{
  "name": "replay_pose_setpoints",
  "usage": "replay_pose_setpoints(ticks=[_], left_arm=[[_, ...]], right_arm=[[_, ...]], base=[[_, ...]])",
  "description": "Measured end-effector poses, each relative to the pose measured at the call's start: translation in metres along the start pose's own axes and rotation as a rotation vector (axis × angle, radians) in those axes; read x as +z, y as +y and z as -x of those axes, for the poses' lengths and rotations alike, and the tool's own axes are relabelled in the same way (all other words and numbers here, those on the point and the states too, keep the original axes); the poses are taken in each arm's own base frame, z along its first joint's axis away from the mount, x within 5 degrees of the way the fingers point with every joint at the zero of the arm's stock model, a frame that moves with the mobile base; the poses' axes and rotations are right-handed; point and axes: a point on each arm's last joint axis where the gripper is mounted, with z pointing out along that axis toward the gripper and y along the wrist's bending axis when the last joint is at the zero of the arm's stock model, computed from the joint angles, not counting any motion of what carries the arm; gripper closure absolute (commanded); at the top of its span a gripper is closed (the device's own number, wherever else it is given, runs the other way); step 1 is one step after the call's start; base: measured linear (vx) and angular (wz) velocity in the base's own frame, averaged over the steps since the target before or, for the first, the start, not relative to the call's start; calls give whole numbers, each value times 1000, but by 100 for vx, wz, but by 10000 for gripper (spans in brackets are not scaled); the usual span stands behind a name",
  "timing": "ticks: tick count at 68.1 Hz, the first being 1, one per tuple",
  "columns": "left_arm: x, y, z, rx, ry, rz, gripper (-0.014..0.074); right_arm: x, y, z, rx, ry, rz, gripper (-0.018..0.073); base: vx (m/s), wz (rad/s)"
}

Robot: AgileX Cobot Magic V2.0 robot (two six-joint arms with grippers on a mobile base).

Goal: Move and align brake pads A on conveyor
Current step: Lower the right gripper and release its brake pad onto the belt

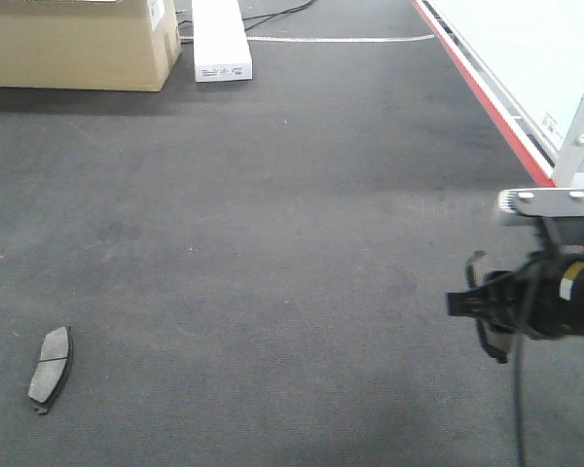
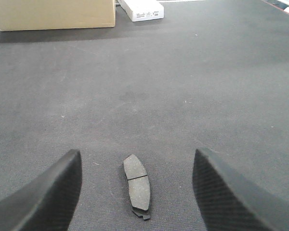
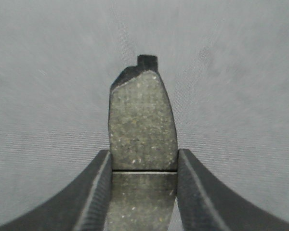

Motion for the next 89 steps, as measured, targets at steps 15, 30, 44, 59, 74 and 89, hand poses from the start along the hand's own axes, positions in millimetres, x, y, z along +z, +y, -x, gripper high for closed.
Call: replay_pose_setpoints(ticks=[15, 30, 44, 59, 74, 89], left_arm=[[0, 0, 0, 0, 0, 0, 114], [0, 0, 0, 0, 0, 0, 114], [0, 0, 0, 0, 0, 0, 114], [0, 0, 0, 0, 0, 0, 114], [0, 0, 0, 0, 0, 0, 114], [0, 0, 0, 0, 0, 0, 114]], right_arm=[[55, 5, 15, -11, 161, -27, 541], [98, 7, 22, -65, 287, -42, 498], [125, 9, 24, -84, 403, -56, 341], [133, 10, 22, -66, 442, -52, 130], [113, 10, 32, -61, 405, -49, 99], [36, 7, 38, -51, 204, -23, 120]], base=[[0, 0], [0, 0], [0, 0], [0, 0], [0, 0], [0, 0]])
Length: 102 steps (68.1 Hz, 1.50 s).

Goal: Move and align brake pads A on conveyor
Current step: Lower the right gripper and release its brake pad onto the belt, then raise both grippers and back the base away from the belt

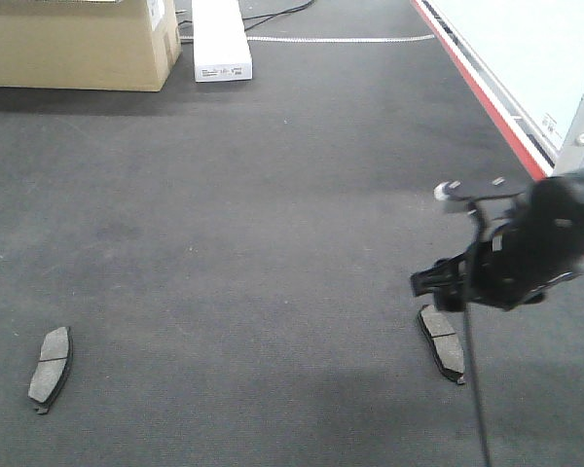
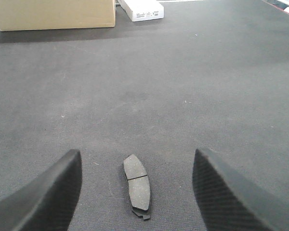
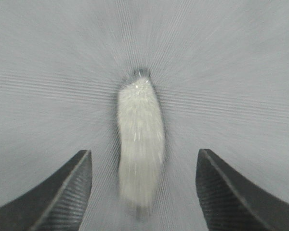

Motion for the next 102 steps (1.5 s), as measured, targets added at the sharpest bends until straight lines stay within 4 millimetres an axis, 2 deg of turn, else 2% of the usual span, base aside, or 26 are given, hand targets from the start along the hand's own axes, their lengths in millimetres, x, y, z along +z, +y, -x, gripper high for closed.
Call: replay_pose_setpoints(ticks=[8, 16, 23, 41, 51, 66, 102], left_arm=[[0, 0, 0, 0, 0, 0, 114], [0, 0, 0, 0, 0, 0, 114], [0, 0, 0, 0, 0, 0, 114], [0, 0, 0, 0, 0, 0, 114], [0, 0, 0, 0, 0, 0, 114], [0, 0, 0, 0, 0, 0, 114], [0, 0, 0, 0, 0, 0, 114]], right_arm=[[-38, -3, -16, 4, -116, 13, 120], [-79, -8, -42, 8, -240, 26, 120], [-102, -12, -69, 2, -323, 33, 122], [-130, -20, -145, -14, -583, 55, 127], [-140, -23, -176, -11, -739, 69, 127], [-138, -25, -197, -16, -832, 70, 127], [-137, -26, -198, -25, -830, 62, 127]], base=[[0, 0], [0, 0], [0, 0], [0, 0], [0, 0], [0, 0], [0, 0]])
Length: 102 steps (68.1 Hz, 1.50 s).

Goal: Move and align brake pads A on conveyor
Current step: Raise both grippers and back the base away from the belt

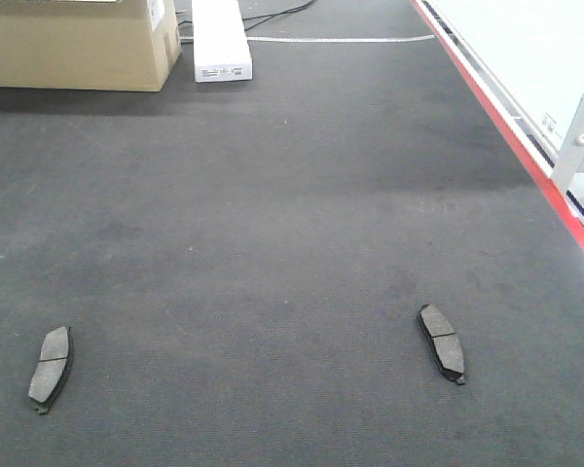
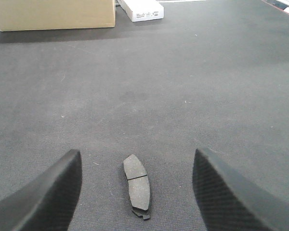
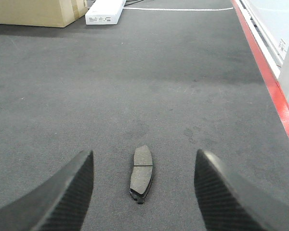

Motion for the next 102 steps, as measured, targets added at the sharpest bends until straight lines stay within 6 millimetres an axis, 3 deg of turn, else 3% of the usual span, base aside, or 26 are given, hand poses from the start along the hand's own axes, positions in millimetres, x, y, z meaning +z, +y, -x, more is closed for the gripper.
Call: replay_pose_setpoints(ticks=[39, 102], left_arm=[[0, 0, 0, 0, -1, 0, 114], [0, 0, 0, 0, -1, 0, 114]], right_arm=[[0, 0, 0, -2, 0, 0, 127], [0, 0, -1, -2, 4, -1, 127]], base=[[-7, 3], [-39, 2]])
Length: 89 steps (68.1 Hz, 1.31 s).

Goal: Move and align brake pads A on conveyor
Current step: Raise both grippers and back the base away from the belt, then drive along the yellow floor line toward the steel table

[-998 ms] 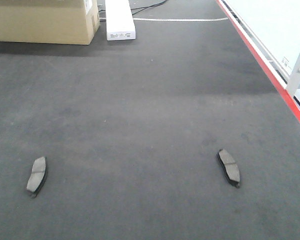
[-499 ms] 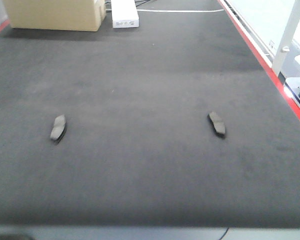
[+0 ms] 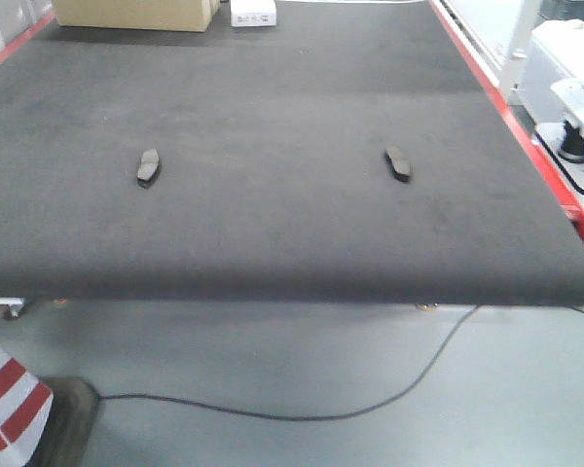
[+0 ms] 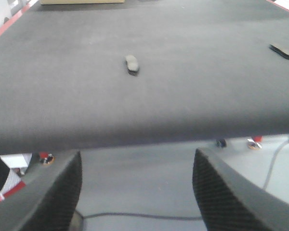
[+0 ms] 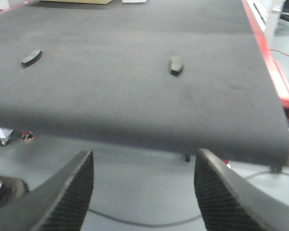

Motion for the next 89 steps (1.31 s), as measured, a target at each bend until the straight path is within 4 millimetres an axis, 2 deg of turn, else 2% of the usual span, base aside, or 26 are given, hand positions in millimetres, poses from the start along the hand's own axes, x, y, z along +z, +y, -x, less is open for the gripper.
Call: replay_pose_setpoints(ticks=[49, 63, 89], left_arm=[[0, 0, 0, 0, 1, 0, 114], [0, 0, 0, 0, 3, 0, 114], [0, 0, -1, 0, 10, -1, 114]], right_arm=[[0, 0, 0, 0, 1, 0, 127], [0, 0, 0, -1, 1, 0, 127], [0, 0, 0, -4, 1, -2, 127]], base=[[-30, -8], [-17, -67], [-19, -100]])
